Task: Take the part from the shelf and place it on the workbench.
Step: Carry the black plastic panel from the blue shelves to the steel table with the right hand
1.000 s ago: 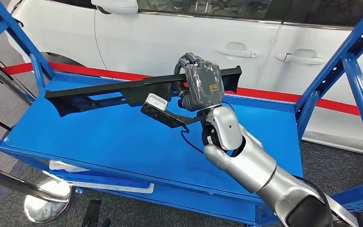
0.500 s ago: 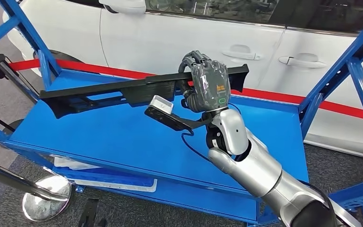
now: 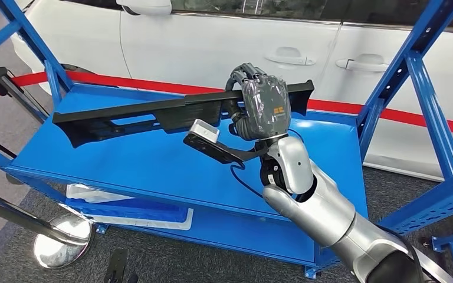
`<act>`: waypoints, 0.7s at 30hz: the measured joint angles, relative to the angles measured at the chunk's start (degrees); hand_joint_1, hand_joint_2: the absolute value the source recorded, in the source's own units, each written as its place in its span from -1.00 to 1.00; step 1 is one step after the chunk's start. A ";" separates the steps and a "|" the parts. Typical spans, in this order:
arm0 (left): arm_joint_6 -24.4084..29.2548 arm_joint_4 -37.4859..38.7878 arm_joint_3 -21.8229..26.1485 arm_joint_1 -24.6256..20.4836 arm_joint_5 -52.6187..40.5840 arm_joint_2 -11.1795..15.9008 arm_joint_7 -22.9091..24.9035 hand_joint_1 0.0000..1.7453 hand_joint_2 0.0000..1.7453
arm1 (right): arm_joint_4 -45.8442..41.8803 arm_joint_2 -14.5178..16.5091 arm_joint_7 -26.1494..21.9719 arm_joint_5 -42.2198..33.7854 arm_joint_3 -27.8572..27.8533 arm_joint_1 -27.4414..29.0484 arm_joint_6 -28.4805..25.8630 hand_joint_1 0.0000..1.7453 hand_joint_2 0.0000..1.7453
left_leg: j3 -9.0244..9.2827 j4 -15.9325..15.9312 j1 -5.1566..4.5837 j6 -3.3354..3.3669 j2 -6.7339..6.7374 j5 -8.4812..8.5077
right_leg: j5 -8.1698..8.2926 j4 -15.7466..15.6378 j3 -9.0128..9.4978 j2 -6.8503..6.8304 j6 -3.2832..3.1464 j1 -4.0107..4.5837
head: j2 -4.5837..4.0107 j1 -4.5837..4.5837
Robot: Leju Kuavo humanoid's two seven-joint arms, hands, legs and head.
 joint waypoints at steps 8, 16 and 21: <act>1.24 0.00 -0.15 -0.58 -0.29 0.04 0.43 -1.00 1.00 | -0.25 -0.13 0.01 -0.38 -0.03 0.38 0.10 1.00 1.00 | 12.86 -12.45 -1.16 2.09 -0.05 1.75 | 3.73 -0.26 -3.74 -0.10 0.63 0.33 | 0.00 -0.03; 2.13 0.00 -0.19 -0.86 -0.49 -0.07 0.96 -1.00 1.00 | -0.53 -0.64 0.21 -0.68 -0.09 0.79 -0.02 1.00 1.00 | 10.42 -15.49 -0.97 3.87 0.59 6.91 | -6.22 11.93 -7.25 -0.15 2.85 -0.28 | 0.00 0.13; 2.15 0.00 -0.20 -0.87 -0.52 -0.14 1.14 -1.00 1.00 | -0.64 -0.96 0.26 -0.75 -0.09 0.92 -0.07 1.00 1.00 | 5.65 -12.77 -0.27 2.64 0.61 8.58 | -2.84 6.15 0.44 -0.23 4.43 -1.35 | 0.00 0.18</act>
